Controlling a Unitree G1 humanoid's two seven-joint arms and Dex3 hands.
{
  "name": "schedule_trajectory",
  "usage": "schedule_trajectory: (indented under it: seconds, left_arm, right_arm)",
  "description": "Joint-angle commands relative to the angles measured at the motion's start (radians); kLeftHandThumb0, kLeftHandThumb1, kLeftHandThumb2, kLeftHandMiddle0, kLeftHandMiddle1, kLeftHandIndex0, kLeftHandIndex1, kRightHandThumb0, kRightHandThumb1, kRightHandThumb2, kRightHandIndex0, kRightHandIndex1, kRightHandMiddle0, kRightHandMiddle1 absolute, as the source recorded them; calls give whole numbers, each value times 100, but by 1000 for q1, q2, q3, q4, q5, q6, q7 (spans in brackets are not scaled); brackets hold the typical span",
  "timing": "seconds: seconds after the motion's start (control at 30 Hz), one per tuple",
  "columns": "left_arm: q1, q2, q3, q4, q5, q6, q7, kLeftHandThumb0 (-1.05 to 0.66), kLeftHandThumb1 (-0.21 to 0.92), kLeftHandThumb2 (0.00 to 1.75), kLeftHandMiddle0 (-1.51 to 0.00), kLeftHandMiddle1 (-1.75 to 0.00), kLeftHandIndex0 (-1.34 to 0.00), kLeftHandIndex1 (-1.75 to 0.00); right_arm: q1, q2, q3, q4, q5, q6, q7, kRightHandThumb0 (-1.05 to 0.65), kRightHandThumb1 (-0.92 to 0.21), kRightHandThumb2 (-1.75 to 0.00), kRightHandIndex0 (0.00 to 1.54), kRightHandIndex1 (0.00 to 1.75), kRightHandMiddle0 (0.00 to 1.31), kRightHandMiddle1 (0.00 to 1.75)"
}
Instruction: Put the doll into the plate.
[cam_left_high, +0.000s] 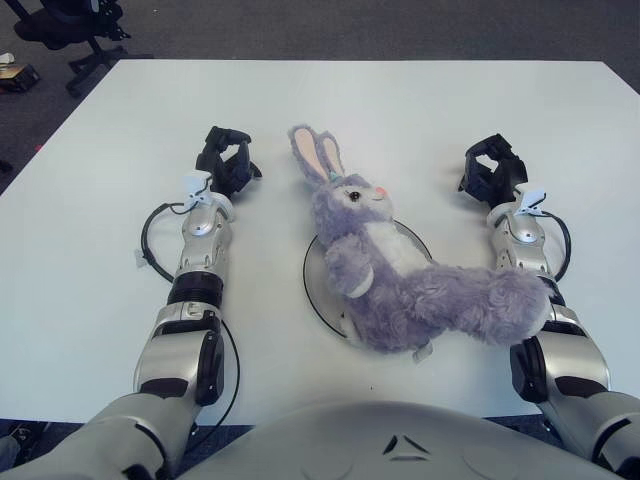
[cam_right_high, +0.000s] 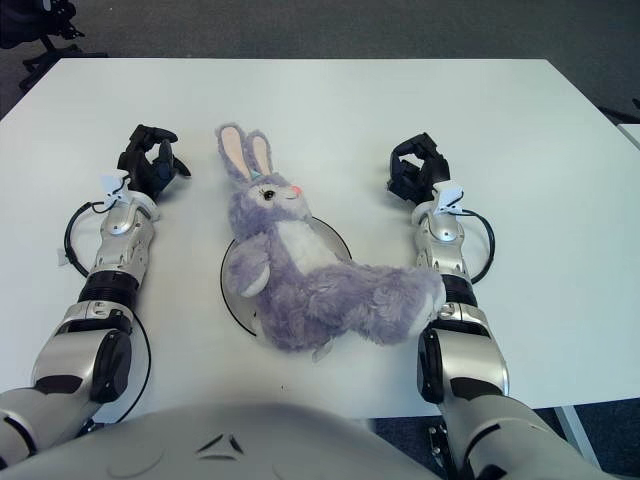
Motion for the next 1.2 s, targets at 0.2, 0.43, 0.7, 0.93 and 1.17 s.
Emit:
schedule_trajectory:
  seconds: [0.2,0.43,0.7,0.93,1.17]
  left_arm:
    - [63,-14,-13,-23,39,30,36,-36,83,63,-81,-175,-26,-175]
    - [72,-24,-21,-44,50,36,51,-36,82,64,-81,-175,-26,-175]
    - [75,-26,-23,-59,54,46,60,-36,82,64,-81,-175,-27,-175]
    - [73,-25,-23,-61,56,52,63,-36,82,64,-80,-175,-27,-175]
    - [72,-24,-22,-66,45,84,52,-36,82,64,-80,-175,-27,-175]
  right_arm:
    - [36,6,-14,22,-4,-6,-30,-40,-60,-94,94,175,40,175]
    - [27,27,-39,48,27,-71,-27,-40,-60,-94,96,175,40,175]
    - [15,40,-61,81,52,-116,-1,-40,-62,-91,98,175,39,175]
    - [7,46,-71,99,58,-128,7,-39,-65,-87,98,175,37,175]
    - [4,51,-76,103,53,-129,6,-38,-68,-84,99,175,35,175]
